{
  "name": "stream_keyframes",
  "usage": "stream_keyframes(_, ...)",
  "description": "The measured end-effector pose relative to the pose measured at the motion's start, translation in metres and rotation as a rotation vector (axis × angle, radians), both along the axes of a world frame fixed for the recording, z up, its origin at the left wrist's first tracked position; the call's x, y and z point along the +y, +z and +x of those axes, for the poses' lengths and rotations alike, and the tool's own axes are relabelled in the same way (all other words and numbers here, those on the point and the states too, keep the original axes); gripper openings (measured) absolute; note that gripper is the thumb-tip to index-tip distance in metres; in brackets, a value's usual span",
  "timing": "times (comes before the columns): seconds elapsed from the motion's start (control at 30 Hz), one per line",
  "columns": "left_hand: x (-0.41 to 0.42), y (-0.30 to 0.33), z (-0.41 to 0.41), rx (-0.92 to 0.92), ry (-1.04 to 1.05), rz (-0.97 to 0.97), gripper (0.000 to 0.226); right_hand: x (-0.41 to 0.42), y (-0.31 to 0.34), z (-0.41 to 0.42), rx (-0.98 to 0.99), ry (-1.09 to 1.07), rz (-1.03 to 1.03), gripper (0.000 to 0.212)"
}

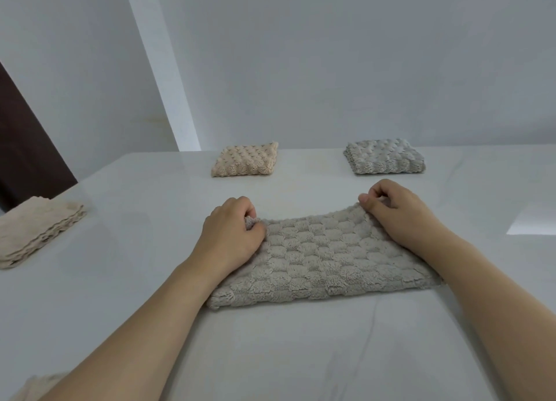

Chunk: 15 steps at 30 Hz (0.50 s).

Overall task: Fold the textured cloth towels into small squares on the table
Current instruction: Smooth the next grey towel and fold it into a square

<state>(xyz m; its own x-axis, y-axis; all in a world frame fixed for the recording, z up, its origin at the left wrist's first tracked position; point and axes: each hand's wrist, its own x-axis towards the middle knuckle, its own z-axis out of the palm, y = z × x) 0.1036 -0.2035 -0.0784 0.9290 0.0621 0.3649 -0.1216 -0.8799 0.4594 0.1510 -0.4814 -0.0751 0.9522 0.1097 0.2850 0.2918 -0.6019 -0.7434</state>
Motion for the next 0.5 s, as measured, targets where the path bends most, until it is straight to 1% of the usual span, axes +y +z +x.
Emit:
stream_keyframes(0.07, 0.000, -0.001, 0.000, -0.038, -0.029, -0.039, 0.014, -0.002, 0.002, 0.000, 0.020, -0.004, 0.110, 0.021)
stream_keyframes(0.1, 0.000, -0.001, 0.000, -0.041, -0.035, -0.059, 0.013, -0.003, 0.003, 0.001, 0.035, -0.008, 0.127, 0.020)
stream_keyframes(0.2, 0.002, -0.003, 0.001, 0.012, -0.009, -0.092, 0.005, -0.005, 0.002, 0.005, 0.104, -0.008, 0.098, 0.011)
stream_keyframes(0.23, 0.003, -0.003, 0.002, 0.036, 0.012, -0.100, 0.006, -0.006, 0.001, 0.007, 0.129, -0.007, 0.088, 0.007)
stream_keyframes(0.3, 0.005, -0.004, 0.005, 0.060, 0.049, -0.079, 0.012, -0.008, 0.001, 0.011, 0.163, -0.005, 0.066, 0.014)
stream_keyframes(0.37, 0.006, -0.005, 0.008, 0.074, 0.084, -0.015, 0.016, -0.010, 0.001, 0.014, 0.170, -0.011, 0.012, 0.021)
stream_keyframes(0.43, 0.007, -0.005, 0.008, 0.088, 0.100, 0.009, 0.020, -0.011, 0.000, 0.018, 0.163, -0.027, -0.035, 0.023)
stream_keyframes(0.5, 0.008, -0.006, 0.008, 0.096, 0.099, 0.012, 0.019, -0.011, -0.001, 0.020, 0.159, -0.052, -0.024, 0.024)
